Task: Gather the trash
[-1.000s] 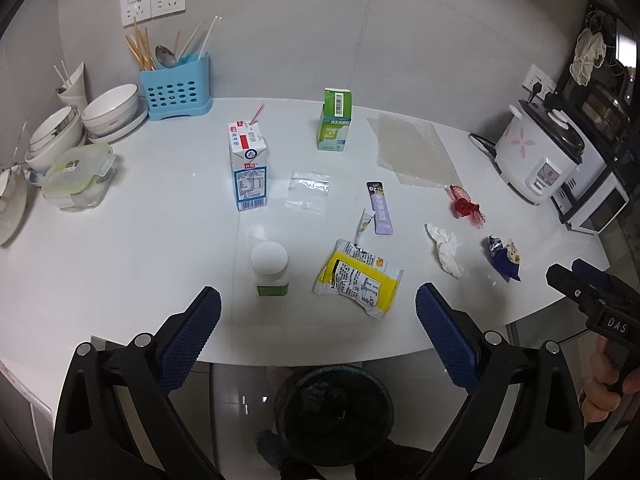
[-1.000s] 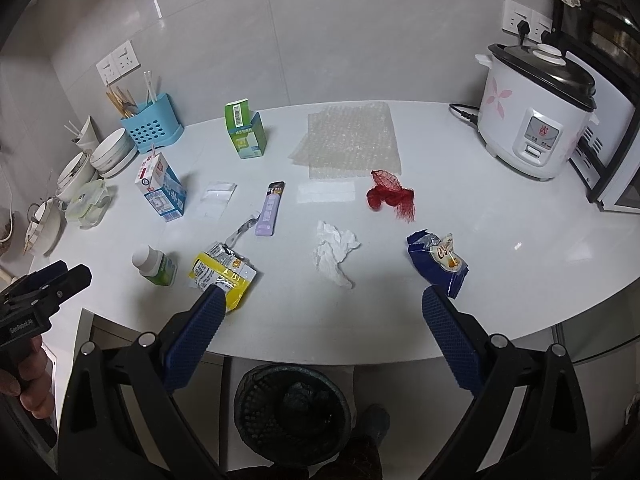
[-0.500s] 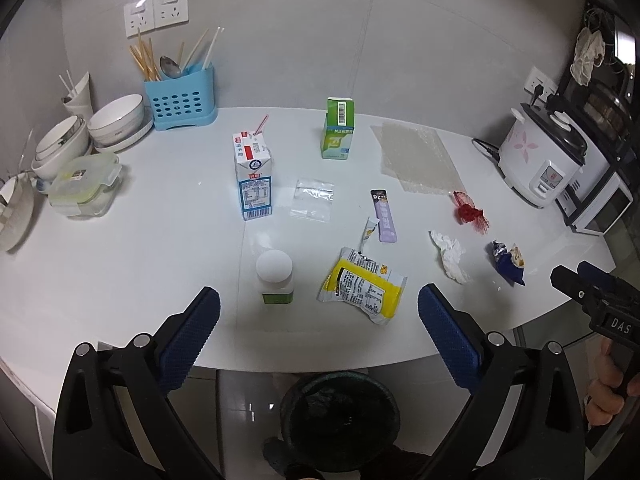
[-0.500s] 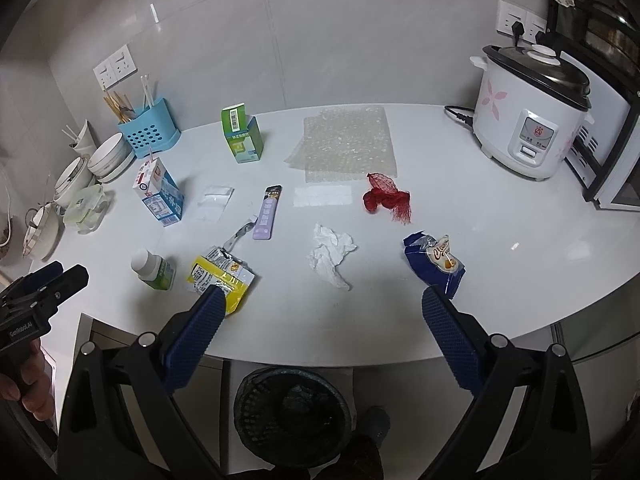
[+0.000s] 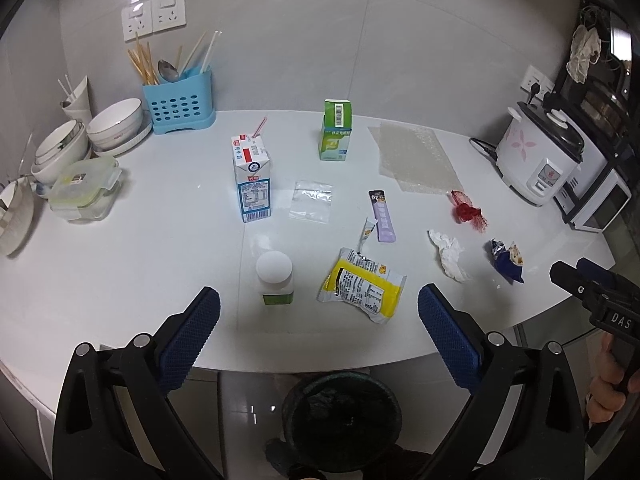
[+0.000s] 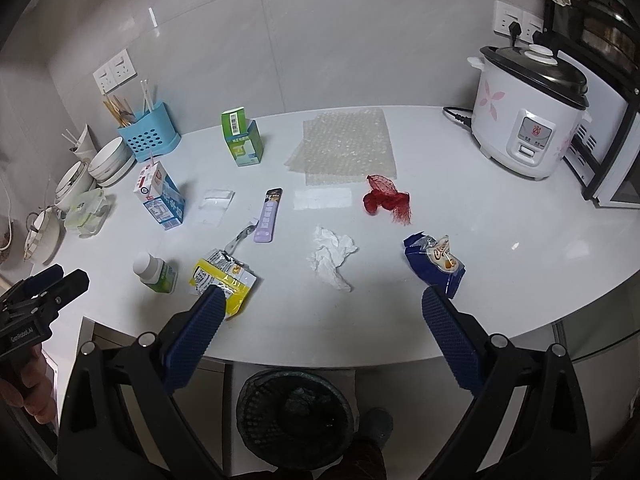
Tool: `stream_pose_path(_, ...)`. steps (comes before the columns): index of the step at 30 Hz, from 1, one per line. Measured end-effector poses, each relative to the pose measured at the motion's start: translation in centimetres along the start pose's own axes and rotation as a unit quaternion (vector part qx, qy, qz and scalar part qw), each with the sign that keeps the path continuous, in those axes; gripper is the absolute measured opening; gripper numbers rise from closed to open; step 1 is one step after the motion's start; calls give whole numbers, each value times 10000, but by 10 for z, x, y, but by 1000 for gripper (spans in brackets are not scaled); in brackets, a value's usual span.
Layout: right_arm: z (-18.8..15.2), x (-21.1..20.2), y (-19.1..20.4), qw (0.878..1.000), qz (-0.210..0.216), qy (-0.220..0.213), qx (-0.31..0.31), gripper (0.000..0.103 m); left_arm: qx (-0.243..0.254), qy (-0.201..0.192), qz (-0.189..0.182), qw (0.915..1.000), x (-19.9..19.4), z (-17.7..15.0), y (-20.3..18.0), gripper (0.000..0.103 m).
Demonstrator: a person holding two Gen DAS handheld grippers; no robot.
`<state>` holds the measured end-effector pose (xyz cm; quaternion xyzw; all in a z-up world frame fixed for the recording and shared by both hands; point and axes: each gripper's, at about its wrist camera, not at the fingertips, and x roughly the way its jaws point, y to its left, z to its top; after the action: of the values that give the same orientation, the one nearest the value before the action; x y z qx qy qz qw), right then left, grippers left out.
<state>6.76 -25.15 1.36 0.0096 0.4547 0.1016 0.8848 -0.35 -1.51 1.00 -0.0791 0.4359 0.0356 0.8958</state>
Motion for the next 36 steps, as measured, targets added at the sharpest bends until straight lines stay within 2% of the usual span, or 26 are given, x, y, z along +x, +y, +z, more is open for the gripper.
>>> stream_pose_path(17,8,7,2,10000,-9,33,-32,95,-98,122,-128,9998,10,4,4,97)
stream_pose_path(23,17,14,9,9999,1,32,-158,95,-143,185,-57,9997,22,6,12,97)
stream_pose_path(30,30,46,17,9991,-4,266,-331,95,-106,354,186,9991,58,5,27,97)
stream_pose_path(36,43,82,15,9978,-43,556,-351,94,-169,569,217,9980,90,0,39,96)
